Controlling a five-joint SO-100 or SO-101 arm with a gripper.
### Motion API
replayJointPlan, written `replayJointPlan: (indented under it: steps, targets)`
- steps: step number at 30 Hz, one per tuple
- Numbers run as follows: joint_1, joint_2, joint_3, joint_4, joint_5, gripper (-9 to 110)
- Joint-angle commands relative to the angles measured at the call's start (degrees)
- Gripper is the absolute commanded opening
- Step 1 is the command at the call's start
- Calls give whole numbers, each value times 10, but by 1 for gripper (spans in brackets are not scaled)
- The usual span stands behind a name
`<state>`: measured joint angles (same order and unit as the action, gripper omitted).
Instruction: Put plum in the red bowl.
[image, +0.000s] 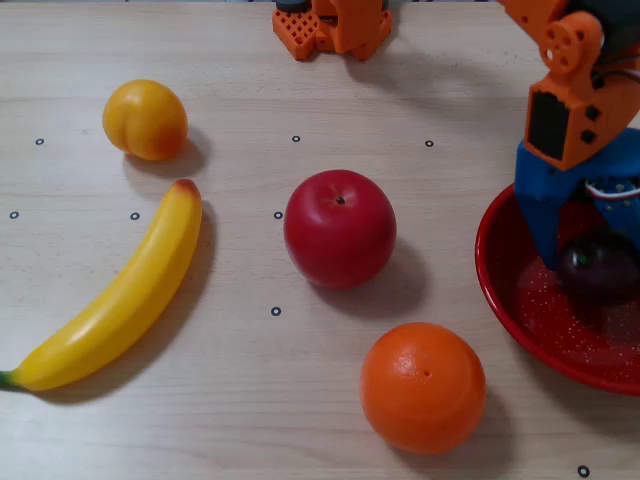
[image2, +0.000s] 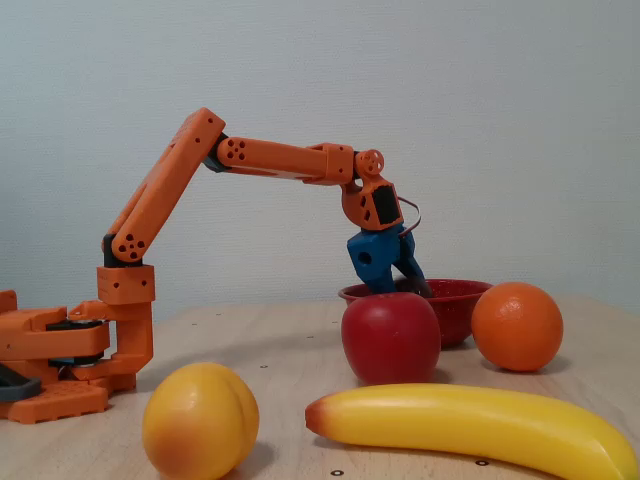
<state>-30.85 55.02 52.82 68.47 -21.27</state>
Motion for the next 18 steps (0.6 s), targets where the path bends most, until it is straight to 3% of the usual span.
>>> replayJointPlan:
  steps: [1, 10, 18]
  targets:
    - [-8, 45, -70, 7, -17, 40]
    - [5, 74, -76, 5, -16, 42]
    - [21, 124, -76, 5, -10, 35]
